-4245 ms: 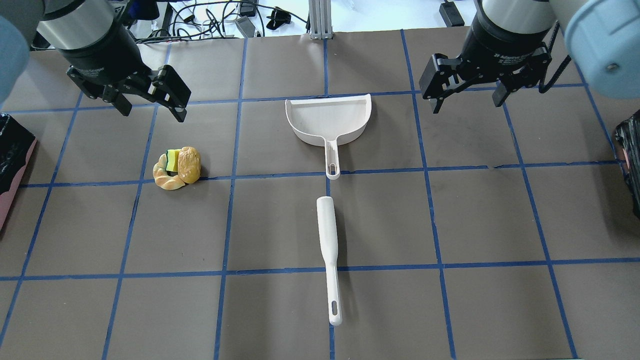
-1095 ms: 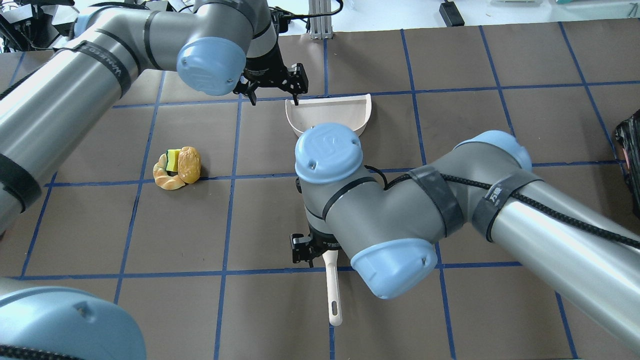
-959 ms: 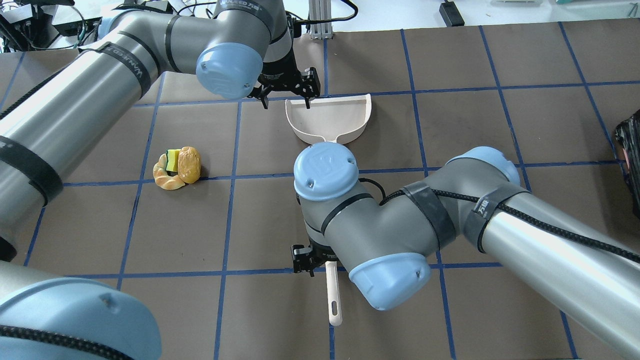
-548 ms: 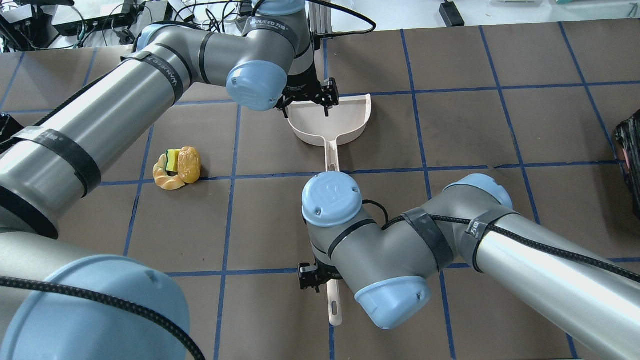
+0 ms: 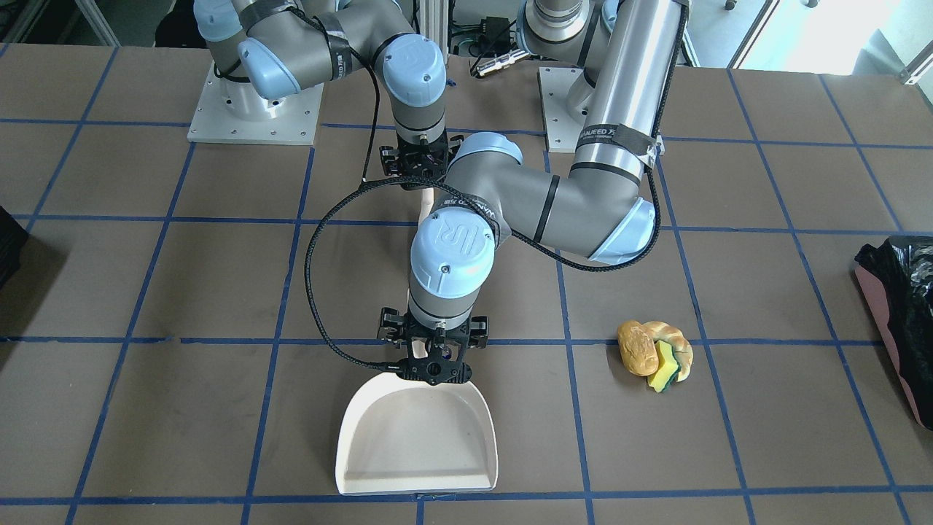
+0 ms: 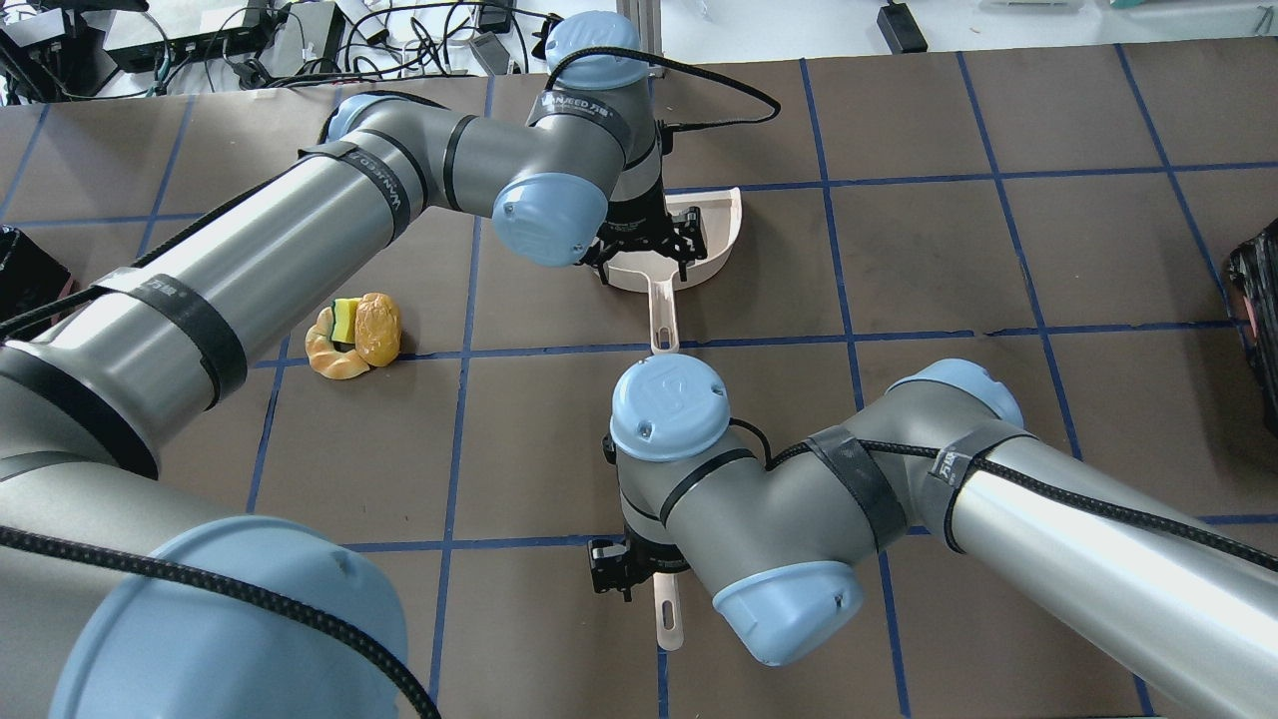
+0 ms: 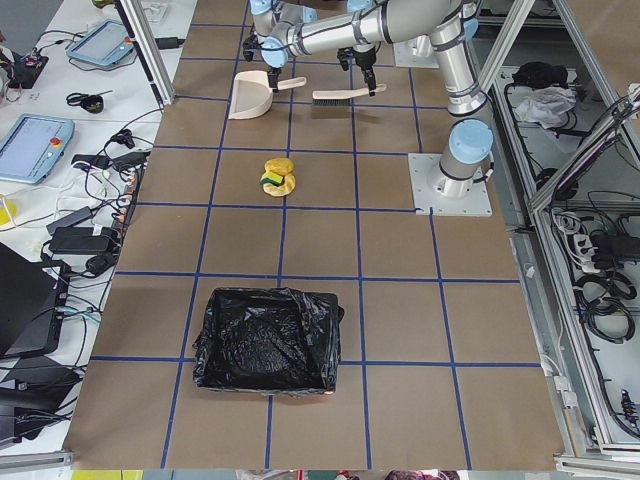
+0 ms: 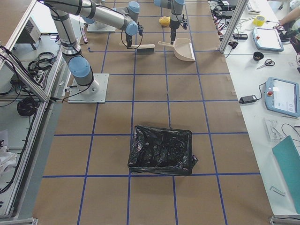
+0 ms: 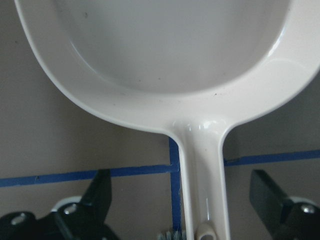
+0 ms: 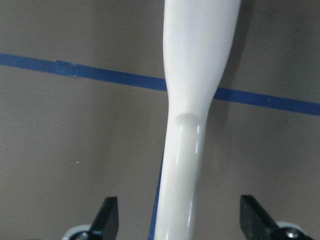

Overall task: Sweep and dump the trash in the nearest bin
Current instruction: 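Close the left gripper on the dustpan while the right grasps the brush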

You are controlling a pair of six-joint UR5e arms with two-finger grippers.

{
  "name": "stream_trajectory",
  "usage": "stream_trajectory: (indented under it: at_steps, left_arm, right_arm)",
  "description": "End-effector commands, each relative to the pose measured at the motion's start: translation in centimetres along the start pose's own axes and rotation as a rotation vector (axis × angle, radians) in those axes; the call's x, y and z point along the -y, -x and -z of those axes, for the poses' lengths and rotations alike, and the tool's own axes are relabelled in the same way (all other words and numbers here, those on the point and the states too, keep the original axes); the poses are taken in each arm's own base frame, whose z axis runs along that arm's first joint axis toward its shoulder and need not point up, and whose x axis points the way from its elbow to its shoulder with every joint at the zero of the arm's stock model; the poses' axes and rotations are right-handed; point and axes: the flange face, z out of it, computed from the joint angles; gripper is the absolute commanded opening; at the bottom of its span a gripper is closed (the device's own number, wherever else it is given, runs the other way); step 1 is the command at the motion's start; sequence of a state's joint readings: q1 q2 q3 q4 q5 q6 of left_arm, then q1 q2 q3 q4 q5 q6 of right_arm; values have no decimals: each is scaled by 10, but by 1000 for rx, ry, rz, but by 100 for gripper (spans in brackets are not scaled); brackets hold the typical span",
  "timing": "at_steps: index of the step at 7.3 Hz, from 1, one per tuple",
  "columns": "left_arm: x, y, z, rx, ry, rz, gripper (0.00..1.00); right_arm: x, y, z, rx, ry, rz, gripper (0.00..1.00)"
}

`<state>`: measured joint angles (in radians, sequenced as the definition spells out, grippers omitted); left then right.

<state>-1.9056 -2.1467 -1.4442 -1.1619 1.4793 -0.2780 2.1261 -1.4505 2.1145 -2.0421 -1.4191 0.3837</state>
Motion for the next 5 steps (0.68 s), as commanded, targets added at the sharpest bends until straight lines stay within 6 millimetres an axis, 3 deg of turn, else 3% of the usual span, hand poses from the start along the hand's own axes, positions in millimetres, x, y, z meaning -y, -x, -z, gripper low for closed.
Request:
stream_trajectory:
  at_steps: [1,2,3,4,5]
  left_arm:
    - [-19,-6,-12,3,21,11,94]
    - [-20,-8,-12,4,21,5,91]
    - [-20,-9,-14,4,23,11,90]
    - [-22,-13,-16,3,27,6,85]
    - [-24,-15,-18,4,30,-8,73]
  right_arm:
    - [-2,-1,-2,-3,3,-2,75]
    - [-1,0,-1,1,1,-4,58]
    - [0,0,0,3,0,-3,26]
    - [0,0,1,3,-2,-2,0]
    - [-1,0,2,1,-6,-5,0]
